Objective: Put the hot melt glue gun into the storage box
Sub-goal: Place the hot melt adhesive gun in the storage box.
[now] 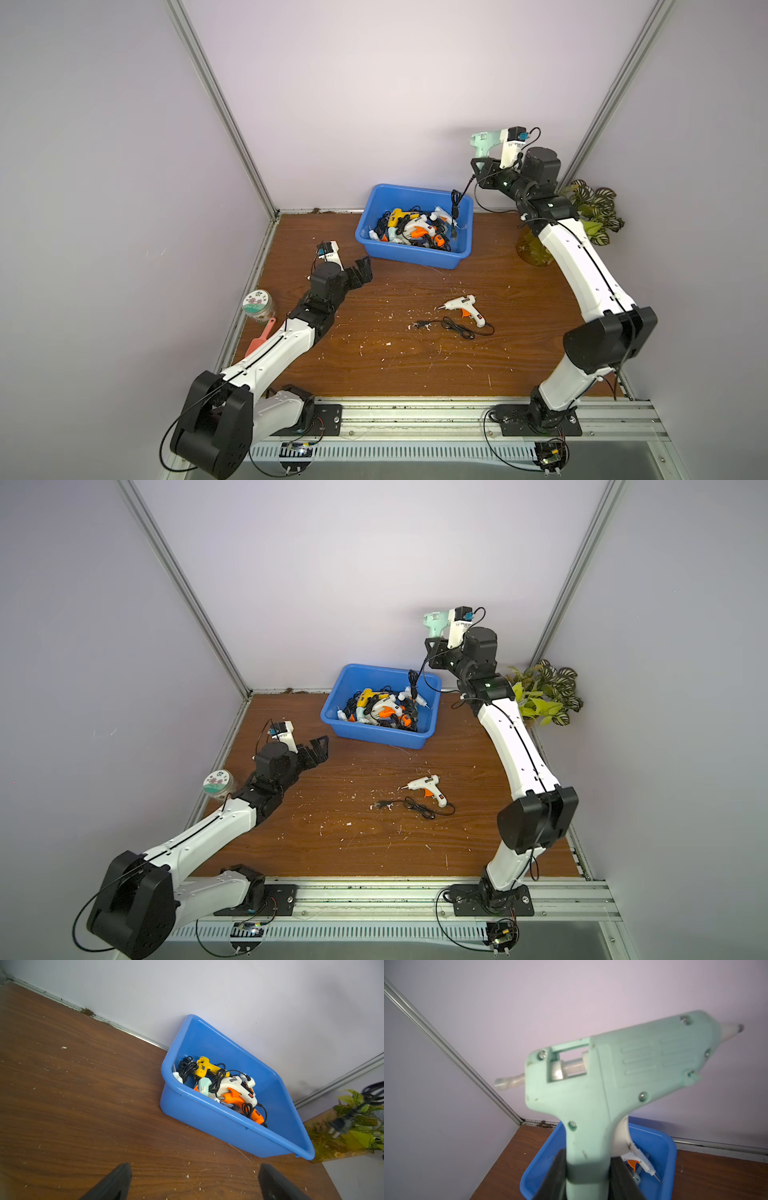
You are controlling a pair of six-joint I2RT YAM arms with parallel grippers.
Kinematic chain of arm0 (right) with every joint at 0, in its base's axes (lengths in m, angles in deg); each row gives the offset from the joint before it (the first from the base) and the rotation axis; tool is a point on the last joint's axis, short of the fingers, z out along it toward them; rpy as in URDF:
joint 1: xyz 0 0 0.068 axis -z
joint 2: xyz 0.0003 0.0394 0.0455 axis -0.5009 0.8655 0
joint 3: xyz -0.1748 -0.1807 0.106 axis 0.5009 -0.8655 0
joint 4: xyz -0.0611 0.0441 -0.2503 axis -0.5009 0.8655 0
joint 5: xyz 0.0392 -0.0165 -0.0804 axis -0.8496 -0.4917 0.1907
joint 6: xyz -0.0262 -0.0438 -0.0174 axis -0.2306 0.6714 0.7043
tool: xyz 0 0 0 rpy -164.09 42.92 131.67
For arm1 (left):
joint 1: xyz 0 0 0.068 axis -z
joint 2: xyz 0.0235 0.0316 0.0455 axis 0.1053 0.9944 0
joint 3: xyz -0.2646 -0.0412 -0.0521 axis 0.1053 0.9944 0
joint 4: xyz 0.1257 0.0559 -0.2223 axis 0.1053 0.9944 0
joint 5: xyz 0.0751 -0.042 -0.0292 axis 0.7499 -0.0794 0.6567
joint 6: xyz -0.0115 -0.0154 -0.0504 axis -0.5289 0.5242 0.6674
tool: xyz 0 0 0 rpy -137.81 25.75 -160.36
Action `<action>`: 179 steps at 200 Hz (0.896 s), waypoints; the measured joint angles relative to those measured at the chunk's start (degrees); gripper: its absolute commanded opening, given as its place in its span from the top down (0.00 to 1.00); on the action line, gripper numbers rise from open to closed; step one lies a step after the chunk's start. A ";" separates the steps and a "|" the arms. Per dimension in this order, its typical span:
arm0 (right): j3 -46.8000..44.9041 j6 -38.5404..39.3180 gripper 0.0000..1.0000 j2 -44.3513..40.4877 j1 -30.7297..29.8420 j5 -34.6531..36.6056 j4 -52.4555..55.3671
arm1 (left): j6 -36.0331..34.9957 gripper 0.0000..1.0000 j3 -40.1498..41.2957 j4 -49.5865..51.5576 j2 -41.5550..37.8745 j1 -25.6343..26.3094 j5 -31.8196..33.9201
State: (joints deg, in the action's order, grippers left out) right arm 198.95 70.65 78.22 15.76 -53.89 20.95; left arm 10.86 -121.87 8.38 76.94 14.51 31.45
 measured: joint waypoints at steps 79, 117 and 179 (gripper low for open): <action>12.74 5.90 0.97 20.17 -4.26 5.05 12.96 | 0.72 0.00 0.83 0.04 -2.05 -0.02 0.00; 16.92 5.90 0.90 26.67 -5.62 6.67 20.02 | 0.72 0.00 1.22 0.09 -2.58 -0.02 0.24; 19.63 5.29 0.86 34.99 -5.84 12.33 26.95 | 0.72 0.00 1.36 0.11 -2.62 -0.02 0.52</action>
State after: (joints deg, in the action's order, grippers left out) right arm 218.57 75.94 113.21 9.92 -41.57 47.90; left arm 11.58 -120.51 8.49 74.31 14.49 31.98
